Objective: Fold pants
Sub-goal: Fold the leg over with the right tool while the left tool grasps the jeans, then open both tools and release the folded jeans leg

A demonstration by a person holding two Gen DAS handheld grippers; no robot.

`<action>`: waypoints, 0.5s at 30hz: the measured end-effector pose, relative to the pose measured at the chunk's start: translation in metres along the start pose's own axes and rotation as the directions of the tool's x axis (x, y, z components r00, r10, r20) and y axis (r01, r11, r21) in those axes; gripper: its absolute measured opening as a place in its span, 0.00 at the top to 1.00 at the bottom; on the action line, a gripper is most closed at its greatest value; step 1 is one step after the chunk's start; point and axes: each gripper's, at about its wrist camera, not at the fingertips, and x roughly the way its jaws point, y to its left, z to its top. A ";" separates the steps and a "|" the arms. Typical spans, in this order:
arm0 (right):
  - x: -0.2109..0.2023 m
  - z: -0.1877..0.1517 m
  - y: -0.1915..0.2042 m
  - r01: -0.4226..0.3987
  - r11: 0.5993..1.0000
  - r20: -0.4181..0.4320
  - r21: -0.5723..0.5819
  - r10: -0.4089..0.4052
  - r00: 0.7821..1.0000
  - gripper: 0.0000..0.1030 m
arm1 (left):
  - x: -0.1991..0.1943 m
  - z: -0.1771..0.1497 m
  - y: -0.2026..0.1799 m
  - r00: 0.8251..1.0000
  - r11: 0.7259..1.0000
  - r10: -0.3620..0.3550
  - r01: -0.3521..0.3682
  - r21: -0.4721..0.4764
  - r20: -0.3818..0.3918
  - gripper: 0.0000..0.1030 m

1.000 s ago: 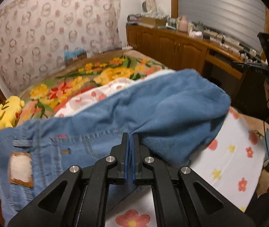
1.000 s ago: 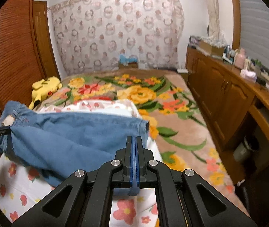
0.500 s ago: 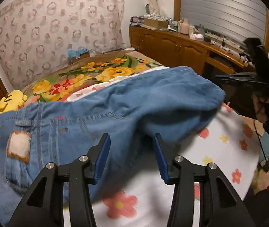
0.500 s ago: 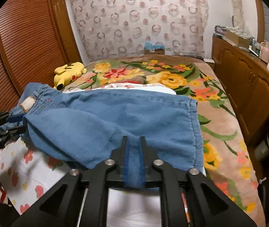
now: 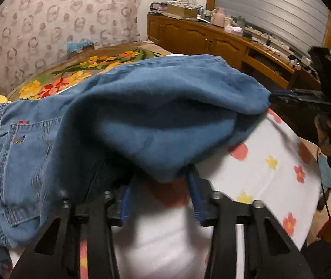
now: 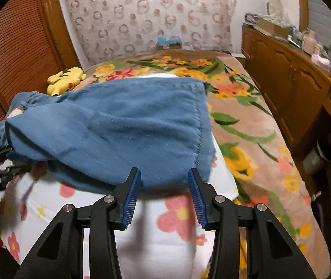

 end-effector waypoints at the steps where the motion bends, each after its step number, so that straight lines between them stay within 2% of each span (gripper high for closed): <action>1: 0.001 0.000 0.000 -0.002 1.000 0.000 0.007 0.002 1.000 0.57 | 0.000 0.001 -0.001 1.000 1.000 -0.016 0.016 -0.001 0.001 0.80; 2: 0.002 0.000 -0.001 -0.003 1.000 0.001 0.013 0.003 1.000 0.57 | -0.002 0.001 -0.002 1.000 1.000 -0.022 0.022 0.004 0.006 0.88; 5: 0.002 0.000 0.001 -0.007 1.000 0.005 0.021 0.007 1.000 0.57 | -0.012 -0.001 -0.009 1.000 0.999 0.002 -0.003 0.038 0.023 0.94; 10: -0.004 -0.010 0.002 0.002 1.000 0.012 0.027 -0.003 1.000 0.57 | -0.063 -0.004 -0.024 0.995 0.996 -0.015 0.007 0.084 0.095 0.95; 15: -0.012 -0.016 0.002 0.003 1.000 0.029 0.030 -0.004 1.000 0.57 | -0.102 -0.013 -0.032 0.994 0.996 -0.007 -0.003 0.092 0.113 0.95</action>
